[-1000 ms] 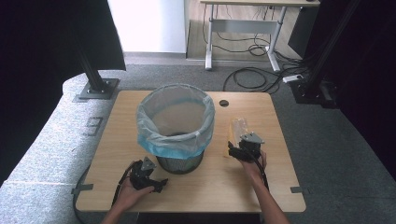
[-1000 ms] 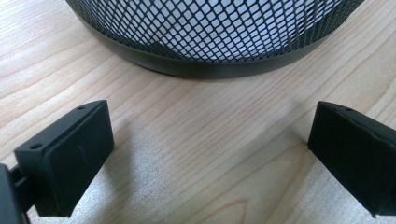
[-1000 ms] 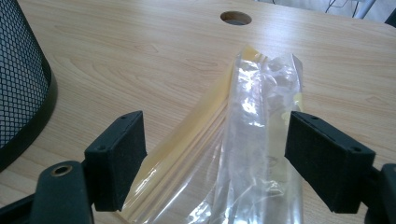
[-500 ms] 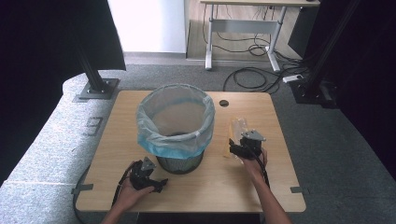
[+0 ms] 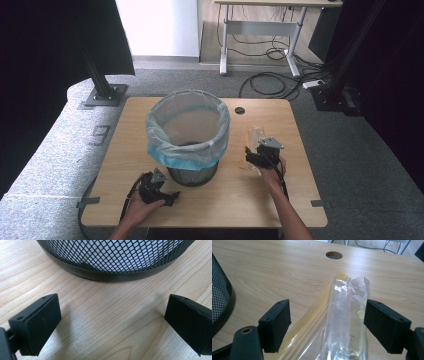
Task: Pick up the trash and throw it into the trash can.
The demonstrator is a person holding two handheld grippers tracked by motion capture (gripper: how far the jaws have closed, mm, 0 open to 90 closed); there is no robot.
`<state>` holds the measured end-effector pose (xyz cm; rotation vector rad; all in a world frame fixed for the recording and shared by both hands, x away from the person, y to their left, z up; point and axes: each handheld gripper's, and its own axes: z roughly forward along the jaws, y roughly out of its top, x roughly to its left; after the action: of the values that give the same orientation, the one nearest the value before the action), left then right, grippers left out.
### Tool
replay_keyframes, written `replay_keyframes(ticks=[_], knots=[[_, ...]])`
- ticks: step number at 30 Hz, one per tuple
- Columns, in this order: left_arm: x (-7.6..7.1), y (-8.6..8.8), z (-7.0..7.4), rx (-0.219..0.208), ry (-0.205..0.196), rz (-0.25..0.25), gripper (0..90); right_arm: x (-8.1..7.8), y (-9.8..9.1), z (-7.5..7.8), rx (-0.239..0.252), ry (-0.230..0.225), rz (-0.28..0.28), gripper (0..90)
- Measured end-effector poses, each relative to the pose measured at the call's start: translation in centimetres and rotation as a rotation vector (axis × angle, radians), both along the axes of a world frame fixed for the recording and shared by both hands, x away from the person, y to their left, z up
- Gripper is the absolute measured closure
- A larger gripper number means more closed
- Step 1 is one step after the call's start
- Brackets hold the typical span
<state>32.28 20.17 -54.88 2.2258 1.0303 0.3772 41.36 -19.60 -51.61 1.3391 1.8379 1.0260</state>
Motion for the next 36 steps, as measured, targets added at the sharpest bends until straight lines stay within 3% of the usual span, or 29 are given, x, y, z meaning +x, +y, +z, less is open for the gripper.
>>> replay_keyframes(ticks=[36], knots=[[0.0, 0.0, 0.0, -0.001, 0.001, 0.002, 0.4, 1.0, -1.2, -0.2, 0.028, 0.01, -0.044, 22.6]])
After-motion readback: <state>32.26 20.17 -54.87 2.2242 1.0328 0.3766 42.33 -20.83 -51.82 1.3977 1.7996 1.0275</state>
